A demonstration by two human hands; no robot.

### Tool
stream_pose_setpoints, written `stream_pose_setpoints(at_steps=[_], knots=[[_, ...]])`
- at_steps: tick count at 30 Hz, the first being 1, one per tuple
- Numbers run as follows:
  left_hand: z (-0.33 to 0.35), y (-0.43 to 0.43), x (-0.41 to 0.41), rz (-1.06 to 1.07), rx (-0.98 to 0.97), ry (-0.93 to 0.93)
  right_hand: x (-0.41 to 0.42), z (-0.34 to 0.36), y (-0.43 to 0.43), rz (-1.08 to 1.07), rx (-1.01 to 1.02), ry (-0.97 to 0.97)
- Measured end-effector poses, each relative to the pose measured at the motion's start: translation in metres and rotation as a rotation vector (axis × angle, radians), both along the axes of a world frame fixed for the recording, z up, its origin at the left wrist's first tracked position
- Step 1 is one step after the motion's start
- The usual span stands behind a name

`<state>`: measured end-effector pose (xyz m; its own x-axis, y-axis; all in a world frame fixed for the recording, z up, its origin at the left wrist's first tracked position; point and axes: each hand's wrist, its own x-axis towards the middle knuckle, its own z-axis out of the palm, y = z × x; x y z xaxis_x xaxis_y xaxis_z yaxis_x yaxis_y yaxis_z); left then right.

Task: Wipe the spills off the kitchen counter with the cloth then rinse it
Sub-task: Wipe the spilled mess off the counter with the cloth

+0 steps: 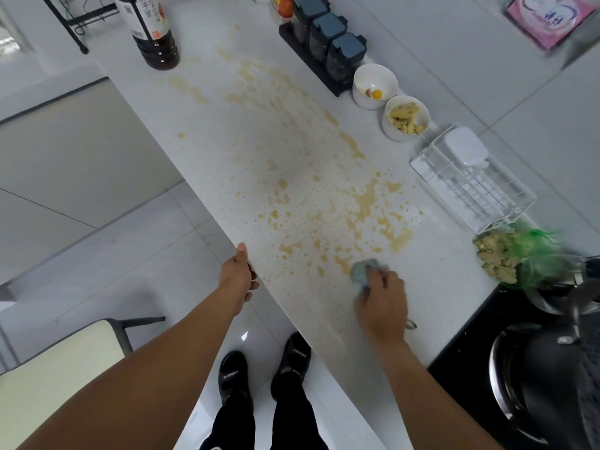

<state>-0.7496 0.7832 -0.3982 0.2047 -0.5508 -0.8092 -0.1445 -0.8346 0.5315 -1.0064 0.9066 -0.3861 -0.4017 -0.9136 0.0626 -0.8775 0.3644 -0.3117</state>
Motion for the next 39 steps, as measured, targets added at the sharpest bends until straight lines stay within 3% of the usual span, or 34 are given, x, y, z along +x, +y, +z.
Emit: stream_pose_setpoints(at_steps=[1, 2, 3, 5, 6, 7, 9, 10, 11, 13, 14, 15, 17, 18, 19, 21, 22, 25, 26, 29, 30, 32, 33, 36, 39], knots=[[0.0, -0.001, 0.0, -0.009, 0.003, 0.002, 0.001, -0.001, 0.001, 0.222, -0.037, 0.043], [0.0, -0.001, 0.001, -0.017, 0.004, 0.004, -0.003, 0.0, 0.0, 0.312, -0.055, 0.042], [0.0, -0.002, 0.002, -0.022, 0.005, 0.007, -0.007, 0.001, -0.001, 0.241, -0.045, 0.001], [0.0, -0.002, 0.004, -0.031, 0.005, 0.011, -0.006, 0.001, 0.0, -0.19, -0.022, -0.11], [0.0, -0.002, 0.005, -0.037, 0.002, 0.012, 0.002, 0.0, -0.001, -0.294, 0.011, -0.097], [0.0, -0.002, 0.005, -0.047, 0.0, 0.013, 0.012, 0.001, -0.001, -0.176, 0.042, -0.043], [0.001, -0.002, 0.005, -0.063, 0.002, 0.019, 0.019, 0.002, 0.002, 0.352, 0.023, 0.05], [0.001, -0.002, 0.006, -0.072, 0.004, 0.021, 0.015, 0.004, 0.002, 0.453, 0.012, 0.051], [0.0, -0.002, 0.007, -0.079, 0.005, 0.02, 0.013, 0.005, 0.001, 0.387, 0.022, 0.022], [0.0, -0.003, 0.009, -0.098, 0.002, 0.025, 0.015, 0.005, 0.003, -0.058, 0.015, -0.077], [0.0, -0.003, 0.009, -0.102, 0.0, 0.029, 0.024, 0.004, 0.003, -0.177, 0.034, -0.074], [0.001, -0.003, 0.01, -0.104, 0.0, 0.033, 0.036, 0.005, 0.001, -0.09, 0.061, -0.025], [0.0, -0.003, 0.01, -0.111, 0.0, 0.039, 0.047, 0.002, 0.002, 0.353, 0.058, 0.066], [0.0, -0.004, 0.01, -0.117, -0.001, 0.039, 0.046, 0.002, 0.001, 0.451, 0.06, 0.071], [0.0, -0.004, 0.011, -0.124, -0.002, 0.037, 0.046, 0.003, 0.0, 0.385, 0.08, 0.012], [-0.001, -0.005, 0.013, -0.131, -0.005, 0.034, 0.053, 0.002, -0.003, -0.039, 0.068, -0.117], [-0.001, -0.005, 0.014, -0.134, -0.004, 0.033, 0.065, 0.003, -0.004, -0.124, 0.068, -0.101], [-0.002, -0.005, 0.015, -0.152, -0.003, 0.034, 0.088, 0.002, -0.002, 0.447, 0.079, 0.061], [-0.002, -0.006, 0.016, -0.157, -0.005, 0.032, 0.089, 0.003, -0.006, 0.471, 0.088, 0.045], [-0.003, -0.007, 0.019, -0.167, -0.008, 0.034, 0.101, 0.003, -0.019, 0.067, 0.107, -0.095], [-0.003, -0.007, 0.019, -0.166, -0.006, 0.037, 0.111, 0.005, -0.023, 0.124, 0.115, -0.067], [-0.002, -0.007, 0.02, -0.164, -0.001, 0.04, 0.119, 0.005, -0.027, 0.452, 0.114, 0.021], [-0.002, -0.007, 0.02, -0.166, -0.002, 0.039, 0.12, 0.005, -0.031, 0.463, 0.11, 0.012], [-0.002, -0.008, 0.022, -0.176, -0.009, 0.042, 0.133, 0.005, -0.041, 0.115, 0.112, -0.123], [-0.002, -0.008, 0.021, -0.178, -0.014, 0.037, 0.148, 0.004, -0.039, 0.499, 0.109, 0.027]])
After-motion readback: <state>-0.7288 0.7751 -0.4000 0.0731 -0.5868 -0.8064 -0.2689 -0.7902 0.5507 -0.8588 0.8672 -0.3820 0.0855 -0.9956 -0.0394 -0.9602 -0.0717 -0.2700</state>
